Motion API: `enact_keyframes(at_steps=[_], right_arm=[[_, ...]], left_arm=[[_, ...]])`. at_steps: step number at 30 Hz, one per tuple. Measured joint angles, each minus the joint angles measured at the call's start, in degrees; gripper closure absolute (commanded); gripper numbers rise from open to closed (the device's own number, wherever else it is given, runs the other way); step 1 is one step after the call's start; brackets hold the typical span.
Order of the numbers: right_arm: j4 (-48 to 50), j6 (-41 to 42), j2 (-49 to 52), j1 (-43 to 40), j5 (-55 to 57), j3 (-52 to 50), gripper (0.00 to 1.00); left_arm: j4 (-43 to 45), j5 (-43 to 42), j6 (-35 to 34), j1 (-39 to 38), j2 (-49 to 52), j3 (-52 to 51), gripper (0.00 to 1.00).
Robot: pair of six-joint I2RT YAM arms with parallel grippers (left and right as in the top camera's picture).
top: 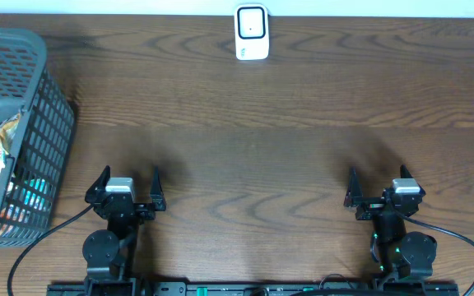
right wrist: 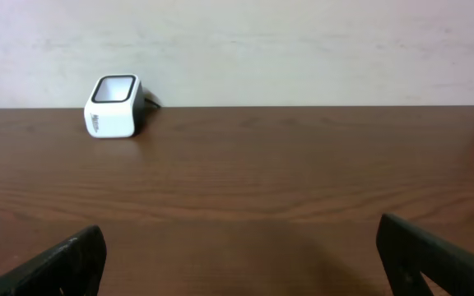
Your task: Scan the item barcode
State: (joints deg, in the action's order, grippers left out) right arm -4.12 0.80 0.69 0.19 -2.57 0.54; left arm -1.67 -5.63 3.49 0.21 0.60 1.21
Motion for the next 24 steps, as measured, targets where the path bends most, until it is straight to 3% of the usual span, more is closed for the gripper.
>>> enact_keyframes(at_steps=[13, 21, 24], right_arm=[[0.0, 0.0, 0.0, 0.0, 0.0, 0.0, 0.01], [0.0, 0.0, 0.0, 0.0, 0.0, 0.0, 0.01], [0.0, 0.0, 0.0, 0.0, 0.0, 0.0, 0.01]], left_arm=[[0.8, -1.0, -0.4, 0.0, 0.0, 0.0, 0.02], [3.1, -24.0, -13.7, 0.0, 0.0, -0.1, 0.02], [9.9, -28.8, -17.4, 0.0, 0.0, -0.7, 0.02]])
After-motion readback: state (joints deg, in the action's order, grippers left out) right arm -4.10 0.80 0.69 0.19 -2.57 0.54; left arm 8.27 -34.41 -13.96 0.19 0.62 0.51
